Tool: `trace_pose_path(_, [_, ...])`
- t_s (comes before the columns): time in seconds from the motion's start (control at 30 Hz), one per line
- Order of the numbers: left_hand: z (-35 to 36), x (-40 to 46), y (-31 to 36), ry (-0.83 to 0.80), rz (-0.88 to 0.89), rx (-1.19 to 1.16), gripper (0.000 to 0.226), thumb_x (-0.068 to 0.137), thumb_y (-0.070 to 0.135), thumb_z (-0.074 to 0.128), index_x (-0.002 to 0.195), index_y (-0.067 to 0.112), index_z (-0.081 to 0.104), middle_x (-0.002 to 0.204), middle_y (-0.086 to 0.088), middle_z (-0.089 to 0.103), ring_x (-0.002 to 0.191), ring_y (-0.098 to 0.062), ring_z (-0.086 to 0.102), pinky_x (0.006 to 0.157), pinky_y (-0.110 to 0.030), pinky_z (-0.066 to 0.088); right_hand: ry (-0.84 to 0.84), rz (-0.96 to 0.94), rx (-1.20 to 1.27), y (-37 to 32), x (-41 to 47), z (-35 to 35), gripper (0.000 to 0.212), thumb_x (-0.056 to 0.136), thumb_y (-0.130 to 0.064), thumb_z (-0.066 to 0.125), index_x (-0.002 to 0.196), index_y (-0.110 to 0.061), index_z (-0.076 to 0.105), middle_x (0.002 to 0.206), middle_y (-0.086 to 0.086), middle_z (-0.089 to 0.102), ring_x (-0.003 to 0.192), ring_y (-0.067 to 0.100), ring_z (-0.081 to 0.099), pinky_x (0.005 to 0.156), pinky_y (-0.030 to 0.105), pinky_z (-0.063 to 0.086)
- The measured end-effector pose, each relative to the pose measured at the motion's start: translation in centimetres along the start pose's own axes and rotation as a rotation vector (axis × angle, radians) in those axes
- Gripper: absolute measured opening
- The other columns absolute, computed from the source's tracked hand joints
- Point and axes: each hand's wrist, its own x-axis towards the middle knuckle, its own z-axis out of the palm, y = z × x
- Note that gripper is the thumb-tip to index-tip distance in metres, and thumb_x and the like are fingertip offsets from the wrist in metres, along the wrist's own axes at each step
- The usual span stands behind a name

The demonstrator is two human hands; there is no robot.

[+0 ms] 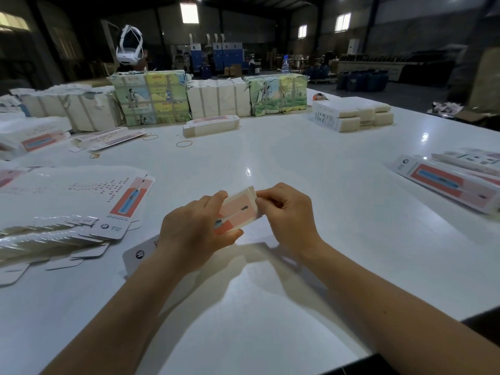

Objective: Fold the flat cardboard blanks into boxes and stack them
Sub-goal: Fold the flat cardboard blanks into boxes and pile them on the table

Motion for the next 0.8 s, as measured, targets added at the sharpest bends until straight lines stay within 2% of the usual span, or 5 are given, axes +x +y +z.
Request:
trace_pose_path(0.17, [-0.1,0.1,0.0,0.015,0.05,0.049,0.072,0.069,0.044,0.079,0.125,0.004,0.056,0.097,-0.014,0.068,0.07,-0.033,0.064,0.057,-0.041,0.055,0.008,-0.142,-0.144,-0.3,-0.7,0.6,0.018,0.087,-0.007,0.061,0.088,-0.013,0.078,0.074,0.002,0.06,0.065,0.012,0.053,0.061,0.021,0.041])
trace_pose_path(0.23, [-0.1,0.1,0.0,0.024,0.03,0.043,0.072,0.072,0.046,0.076,0.127,0.005,0.054,0.1,-0.012,0.067,0.074,-0.033,0.064,0.061,-0.041,0.055,0.007,-0.144,-0.154,-0.4,-0.7,0.7,0.015,0.089,-0.013,0.062,0.09,-0.016,0.077,0.073,-0.002,0.056,0.064,0.008,0.051,0.062,0.02,0.041])
trace_pose_path(0.33, [0.1,0.1,0.1,0.042,-0.024,-0.005,0.07,0.078,0.053,0.066,0.132,0.014,0.048,0.11,-0.006,0.065,0.084,-0.028,0.064,0.069,-0.04,0.056,0.005,-0.065,-0.071,-0.3,-0.4,0.7,0.015,0.087,-0.011,0.064,0.095,-0.016,0.076,0.078,-0.002,0.06,0.07,0.008,0.056,0.067,0.019,0.045])
trace_pose_path(0.47, [0.1,0.2,0.0,0.074,-0.065,-0.078,0.065,0.079,0.056,0.064,0.129,0.018,0.047,0.113,-0.003,0.064,0.084,-0.026,0.064,0.068,-0.04,0.056,0.046,-0.003,0.029,-0.1,-0.3,0.7,0.008,0.085,-0.011,0.067,0.081,-0.017,0.072,0.078,-0.007,0.064,0.075,0.006,0.059,0.068,0.015,0.047])
trace_pose_path(0.8, [-0.1,0.2,-0.2,0.043,-0.032,-0.028,0.064,0.08,0.056,0.061,0.129,0.018,0.046,0.117,-0.003,0.063,0.086,-0.026,0.065,0.072,-0.04,0.056,0.041,-0.067,-0.028,0.0,-0.4,1.0,0.008,0.085,-0.005,0.066,0.079,-0.006,0.071,0.072,-0.005,0.058,0.065,0.005,0.054,0.063,0.01,0.04])
